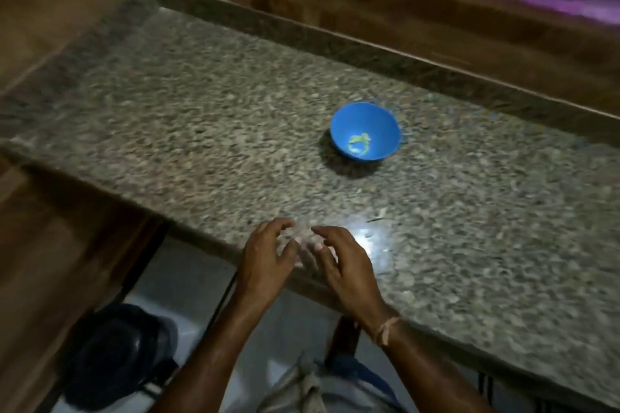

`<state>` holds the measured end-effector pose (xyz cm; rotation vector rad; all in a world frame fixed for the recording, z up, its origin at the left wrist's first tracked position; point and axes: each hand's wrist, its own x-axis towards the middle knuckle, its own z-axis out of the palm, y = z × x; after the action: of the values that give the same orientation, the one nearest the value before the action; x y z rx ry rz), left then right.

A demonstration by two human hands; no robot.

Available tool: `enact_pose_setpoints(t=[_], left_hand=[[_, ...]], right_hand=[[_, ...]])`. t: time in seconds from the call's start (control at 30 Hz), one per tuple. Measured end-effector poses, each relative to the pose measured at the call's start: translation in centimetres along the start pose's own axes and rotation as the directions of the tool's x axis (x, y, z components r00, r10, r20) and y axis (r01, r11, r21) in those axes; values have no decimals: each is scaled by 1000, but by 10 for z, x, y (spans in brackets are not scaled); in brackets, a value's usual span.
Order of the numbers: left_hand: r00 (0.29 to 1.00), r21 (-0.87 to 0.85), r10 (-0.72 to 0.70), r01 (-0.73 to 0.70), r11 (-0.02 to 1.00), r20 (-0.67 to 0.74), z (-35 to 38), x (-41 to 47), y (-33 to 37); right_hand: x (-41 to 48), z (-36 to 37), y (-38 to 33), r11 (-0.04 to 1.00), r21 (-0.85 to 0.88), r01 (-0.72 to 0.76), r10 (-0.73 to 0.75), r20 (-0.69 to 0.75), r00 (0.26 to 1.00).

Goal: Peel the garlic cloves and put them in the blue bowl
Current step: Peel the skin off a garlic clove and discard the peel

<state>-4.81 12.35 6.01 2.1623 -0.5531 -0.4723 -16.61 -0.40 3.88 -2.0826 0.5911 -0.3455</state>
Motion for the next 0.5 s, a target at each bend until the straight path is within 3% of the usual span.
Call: enact_pose_setpoints(t=[0.17, 0.37, 0.5], left_hand=[[997, 70, -2, -3, 998, 78, 64, 39, 37], [958, 223, 70, -136, 965, 279, 118, 61, 56], [931, 239, 148, -235, 942, 334, 132, 61, 44]], right_hand=[[29, -60, 52, 995, -37, -88, 87, -38, 996], [55, -102, 97, 981, -91, -169, 141, -250, 958], [69, -105, 118, 946, -248, -208, 152, -227, 962]])
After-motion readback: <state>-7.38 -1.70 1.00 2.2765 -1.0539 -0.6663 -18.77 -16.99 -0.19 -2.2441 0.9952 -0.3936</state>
